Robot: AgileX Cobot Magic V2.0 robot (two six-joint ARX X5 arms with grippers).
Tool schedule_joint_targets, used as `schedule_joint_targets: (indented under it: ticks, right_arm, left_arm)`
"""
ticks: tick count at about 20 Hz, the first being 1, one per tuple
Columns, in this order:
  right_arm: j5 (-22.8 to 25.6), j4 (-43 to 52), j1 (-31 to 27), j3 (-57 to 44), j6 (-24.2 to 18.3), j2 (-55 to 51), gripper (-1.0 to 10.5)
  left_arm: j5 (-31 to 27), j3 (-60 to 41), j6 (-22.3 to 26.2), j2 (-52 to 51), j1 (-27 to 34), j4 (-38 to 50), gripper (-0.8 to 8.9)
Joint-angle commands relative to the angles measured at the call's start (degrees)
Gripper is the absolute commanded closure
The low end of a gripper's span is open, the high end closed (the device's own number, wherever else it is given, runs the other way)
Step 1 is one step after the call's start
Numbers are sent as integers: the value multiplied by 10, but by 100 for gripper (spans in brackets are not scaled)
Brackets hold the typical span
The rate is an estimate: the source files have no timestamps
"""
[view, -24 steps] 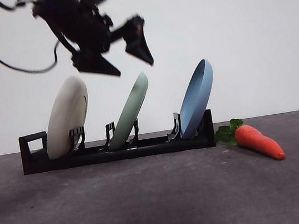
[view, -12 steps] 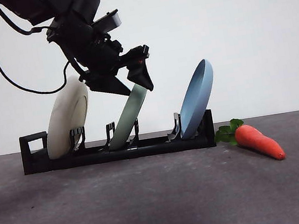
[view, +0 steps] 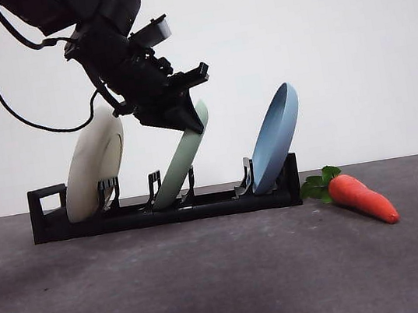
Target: Take the green plate from the plate rack,put the plate on the table,take the carrot from the table,put the carrot in the plate
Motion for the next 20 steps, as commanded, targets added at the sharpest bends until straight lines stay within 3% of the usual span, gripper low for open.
schedule_joint_targets:
  ticks: [1,8,14,18,20]
  right_arm:
    - [-1,3,1,2,2,0,257]
    - [-1,3,1,2,2,0,258]
    - [0,4,1,2,2,0,258]
    - [-1,4,1,2,2,0,258]
    - [-1,4,1,2,2,0,258]
  left_arm:
    - [-1,1,2,3,-1,6,821]
    - [29,77,-4,-22,10,-44,820]
    - [88,157,2,-84,0,-193,820]
    - [78,157,50,-163,-45,-308,819]
    - [13,157,92,-193,-85,-371,819]
